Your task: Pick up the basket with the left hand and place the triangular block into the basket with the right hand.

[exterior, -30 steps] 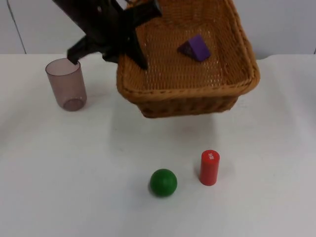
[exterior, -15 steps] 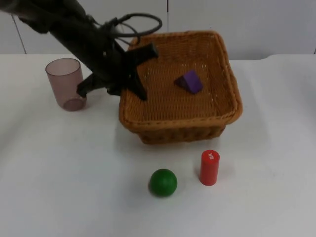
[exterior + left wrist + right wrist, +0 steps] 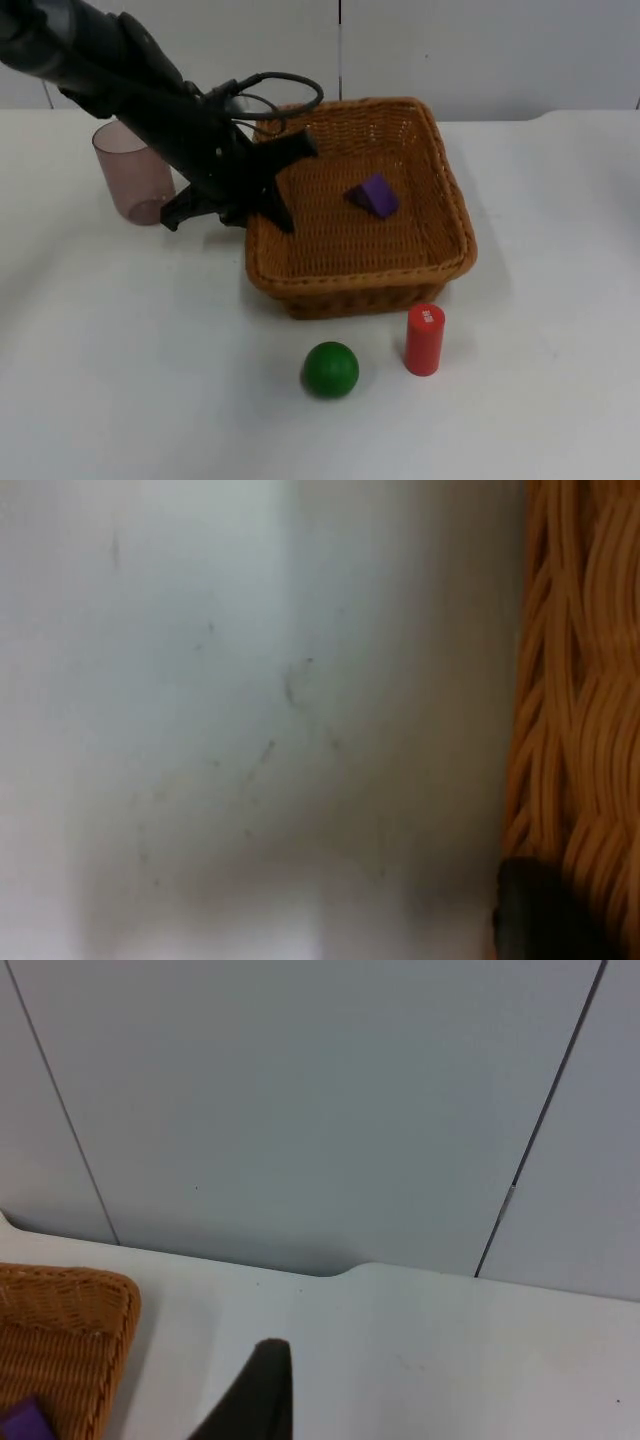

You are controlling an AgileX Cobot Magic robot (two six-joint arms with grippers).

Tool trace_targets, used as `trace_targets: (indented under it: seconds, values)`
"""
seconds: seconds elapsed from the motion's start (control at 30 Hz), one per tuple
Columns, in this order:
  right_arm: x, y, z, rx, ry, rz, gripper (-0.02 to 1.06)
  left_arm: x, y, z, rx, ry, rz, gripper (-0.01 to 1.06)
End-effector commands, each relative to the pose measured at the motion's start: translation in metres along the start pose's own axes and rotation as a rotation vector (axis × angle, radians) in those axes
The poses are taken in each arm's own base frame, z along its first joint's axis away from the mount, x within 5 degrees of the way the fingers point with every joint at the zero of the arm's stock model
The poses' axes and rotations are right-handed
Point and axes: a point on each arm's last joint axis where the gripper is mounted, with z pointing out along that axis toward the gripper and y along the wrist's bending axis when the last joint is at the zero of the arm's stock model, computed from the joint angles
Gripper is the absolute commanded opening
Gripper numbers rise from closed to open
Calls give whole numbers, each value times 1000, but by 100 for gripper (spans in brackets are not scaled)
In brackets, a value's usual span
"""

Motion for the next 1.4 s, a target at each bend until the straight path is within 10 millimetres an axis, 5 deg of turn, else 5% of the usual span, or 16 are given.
trace_targets:
  seconds: [0.0, 0.2, 0.33, 0.63, 0.73, 1.07, 1.17, 1.37]
  values:
    - [-2, -1, -5, 8, -13, -2, 105, -4, -5, -3, 23, -24, -13, 0]
    - [-2, -1, -5, 8, -13, -2, 105, -4, -3, -2, 19, -20, -31, 0]
    - [-2, -1, -5, 7, -12, -2, 105, -5, -2, -4, -9, -28, 1, 11]
    - [-2, -1, -5, 7, -12, -2, 105, -7, -15, -25, 4, -33, 43, 92]
    - [-2, -1, -5, 8, -13, -2, 105, -9, -20, -37, -7, -40, 80, 100]
    - [-2, -1, -5, 6, -14, -6, 105, -7, -56, -108, -215, -151, 238, 101]
    - [-2, -1, -5, 3, -11, -4, 105, 3, -88, -146, -310, -251, 381, 101]
    - [-2, -1, -5, 2, -11, -3, 105, 11, -114, -201, -277, -388, 406, 101]
